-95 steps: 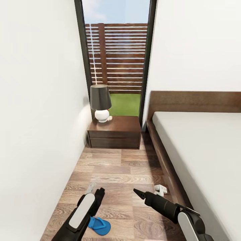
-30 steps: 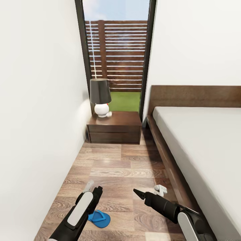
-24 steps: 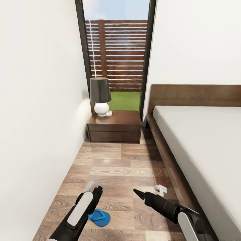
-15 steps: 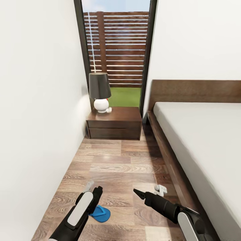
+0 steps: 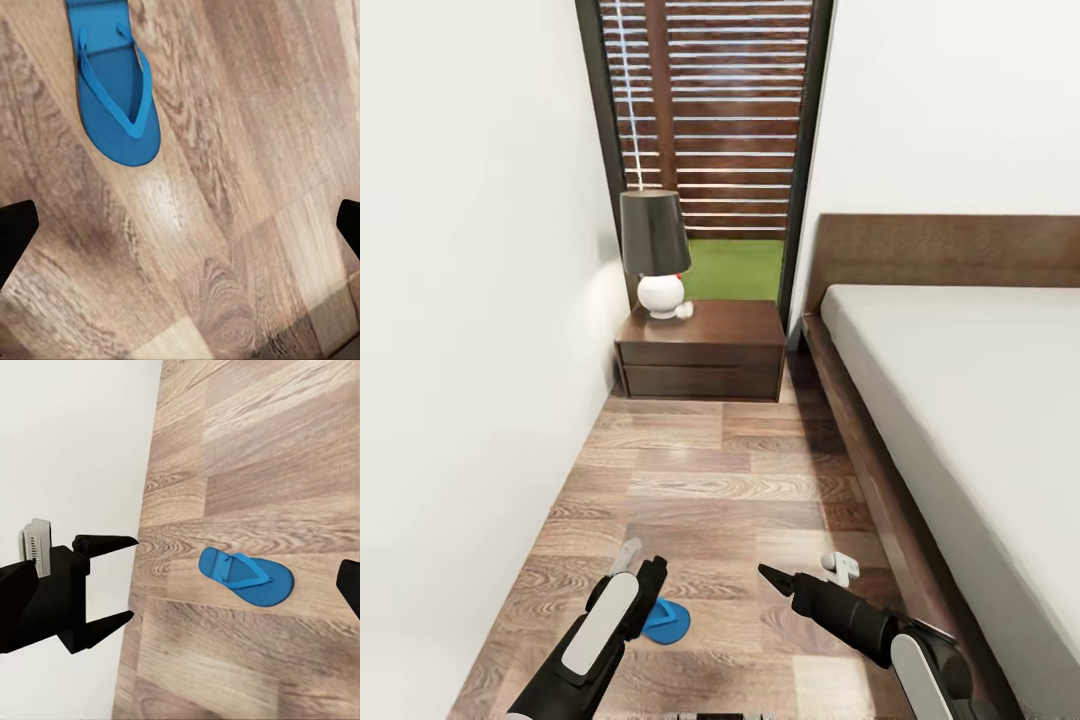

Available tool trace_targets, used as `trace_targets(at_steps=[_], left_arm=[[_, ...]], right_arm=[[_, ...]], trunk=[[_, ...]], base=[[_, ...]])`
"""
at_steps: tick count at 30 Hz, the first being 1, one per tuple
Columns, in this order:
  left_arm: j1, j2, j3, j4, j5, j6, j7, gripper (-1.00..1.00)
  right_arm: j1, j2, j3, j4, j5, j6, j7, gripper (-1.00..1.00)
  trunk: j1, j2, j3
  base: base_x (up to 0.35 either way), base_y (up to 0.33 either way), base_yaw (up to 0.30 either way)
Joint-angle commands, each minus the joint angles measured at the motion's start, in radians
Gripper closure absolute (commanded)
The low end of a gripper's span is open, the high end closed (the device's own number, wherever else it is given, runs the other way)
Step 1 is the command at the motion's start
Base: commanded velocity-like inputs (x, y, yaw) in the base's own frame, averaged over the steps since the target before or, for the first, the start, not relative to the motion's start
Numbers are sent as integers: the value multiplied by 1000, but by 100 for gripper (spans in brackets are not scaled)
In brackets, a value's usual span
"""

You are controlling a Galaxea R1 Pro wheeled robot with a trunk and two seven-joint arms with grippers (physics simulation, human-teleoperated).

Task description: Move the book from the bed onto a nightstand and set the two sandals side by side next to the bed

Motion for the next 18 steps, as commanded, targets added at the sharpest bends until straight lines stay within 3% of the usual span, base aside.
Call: trace_targets(at_steps=[1,18], left_arm=[[0,0,0,-1,0,5,5,-100],[0,0,-2,-1,0,5,5,-100]], right_arm=[[0,0,0,-1,0,4,1,-100],[0,0,0,-1,0,4,1,-100]], trunk=[[0,-1,-5],[8,-5,-71]], base=[[0,0,0],[0,0,0]])
